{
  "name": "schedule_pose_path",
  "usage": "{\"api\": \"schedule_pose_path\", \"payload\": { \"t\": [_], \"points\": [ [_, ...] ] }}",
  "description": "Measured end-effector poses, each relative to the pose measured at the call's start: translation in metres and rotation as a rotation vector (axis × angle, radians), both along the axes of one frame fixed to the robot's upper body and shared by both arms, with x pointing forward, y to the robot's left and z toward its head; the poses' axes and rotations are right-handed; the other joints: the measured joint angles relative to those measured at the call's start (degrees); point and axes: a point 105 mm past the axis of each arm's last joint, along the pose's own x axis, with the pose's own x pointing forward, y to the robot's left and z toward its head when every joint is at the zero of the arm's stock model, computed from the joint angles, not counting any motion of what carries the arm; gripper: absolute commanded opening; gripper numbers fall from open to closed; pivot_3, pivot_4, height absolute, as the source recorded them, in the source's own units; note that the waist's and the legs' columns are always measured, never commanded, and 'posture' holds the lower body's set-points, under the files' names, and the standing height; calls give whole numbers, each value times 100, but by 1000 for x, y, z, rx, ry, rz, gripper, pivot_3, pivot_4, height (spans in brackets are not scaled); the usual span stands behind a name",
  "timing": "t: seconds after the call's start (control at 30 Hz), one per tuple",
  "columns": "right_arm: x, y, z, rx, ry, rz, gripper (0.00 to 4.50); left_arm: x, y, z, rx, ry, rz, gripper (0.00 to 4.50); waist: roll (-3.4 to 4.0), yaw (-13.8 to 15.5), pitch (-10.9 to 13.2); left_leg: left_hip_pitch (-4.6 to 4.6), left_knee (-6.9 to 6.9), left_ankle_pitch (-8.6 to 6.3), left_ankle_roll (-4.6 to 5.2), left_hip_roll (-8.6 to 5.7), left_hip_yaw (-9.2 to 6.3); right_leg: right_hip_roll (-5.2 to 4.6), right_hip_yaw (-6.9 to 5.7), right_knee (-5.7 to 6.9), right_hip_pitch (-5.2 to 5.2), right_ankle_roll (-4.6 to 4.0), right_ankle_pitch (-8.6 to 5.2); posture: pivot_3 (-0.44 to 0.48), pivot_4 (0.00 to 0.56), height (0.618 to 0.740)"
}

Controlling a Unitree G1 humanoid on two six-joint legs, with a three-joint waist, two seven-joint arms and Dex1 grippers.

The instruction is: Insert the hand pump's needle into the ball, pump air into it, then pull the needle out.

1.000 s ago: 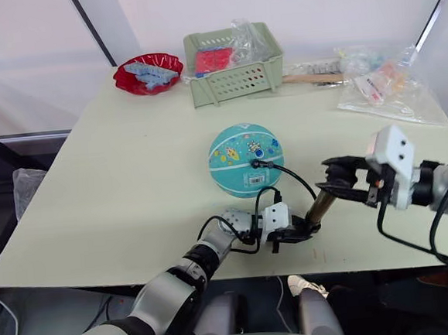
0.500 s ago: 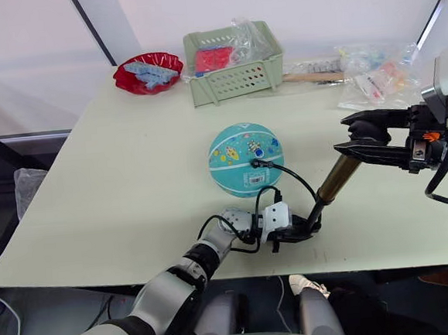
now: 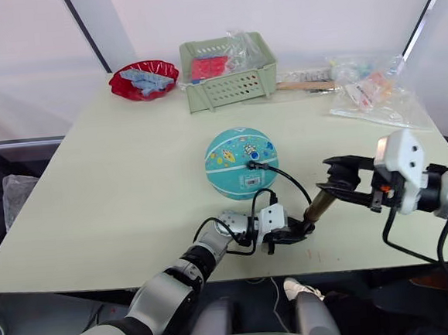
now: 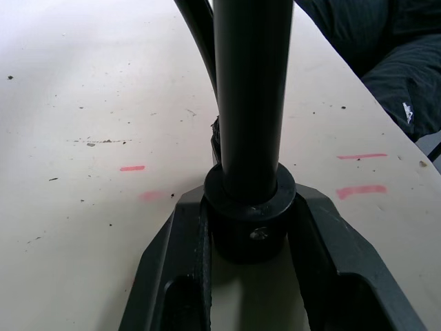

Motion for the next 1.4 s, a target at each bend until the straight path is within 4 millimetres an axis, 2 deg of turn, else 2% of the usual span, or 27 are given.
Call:
{"api": "schedule_pose_path", "payload": {
  "t": [0.17,0.3,0.57,0.67,0.87,1.0,1.1,1.3,1.4],
  "points": [
    [1,6,-18,-23,5,2,1656,-1,-1,0,-1,2,-8,1081,5,16,-1,-6,-1,0,0,-7,-13,1,-15,0,1,-12,-4,0,150,736],
    [5,10,-40,-38,38,-13,1656,-1,-2,1,-3,0,-11,1081,22,27,9,-9,-2,0,0,-10,-20,-10,-22,0,0,-15,-6,0,150,736],
    [8,7,-30,-19,45,8,1656,-2,-9,4,-16,-3,-25,1081,79,97,59,-25,-1,1,1,-28,-26,2,-31,0,-2,-14,-7,0,150,736],
    [9,3,-20,-1,57,6,1656,-2,-10,6,-21,-4,-29,1081,98,105,80,-35,0,1,1,-31,-28,3,-34,-4,-7,-14,-7,0,150,736],
    [9,-2,14,17,45,20,1656,-1,-10,7,-24,-5,-32,1081,117,103,111,-37,4,1,1,-33,-34,5,-39,-4,-6,-13,-7,0,150,736],
    [7,-7,51,15,32,49,1656,0,-10,9,-25,-8,-37,1081,129,103,133,-43,7,1,1,-33,-37,5,-42,-4,-8,-13,-7,0,150,736],
    [5,-7,68,15,19,63,1656,0,-10,9,-25,-9,-40,1081,130,101,138,-46,6,1,1,-32,-43,4,-48,-5,-8,-14,-7,0,150,736],
    [1,-9,93,31,-2,64,1656,0,-10,9,-25,-9,-41,1081,137,100,139,-49,6,1,1,-31,-48,-1,-50,-5,-9,-14,-7,0,150,736],
    [1,-9,98,43,-6,62,1656,0,-10,9,-25,-9,-41,1081,137,100,139,-49,6,1,1,-30,-50,-26,-52,-5,-9,-14,-7,0,150,736]
  ]
}}
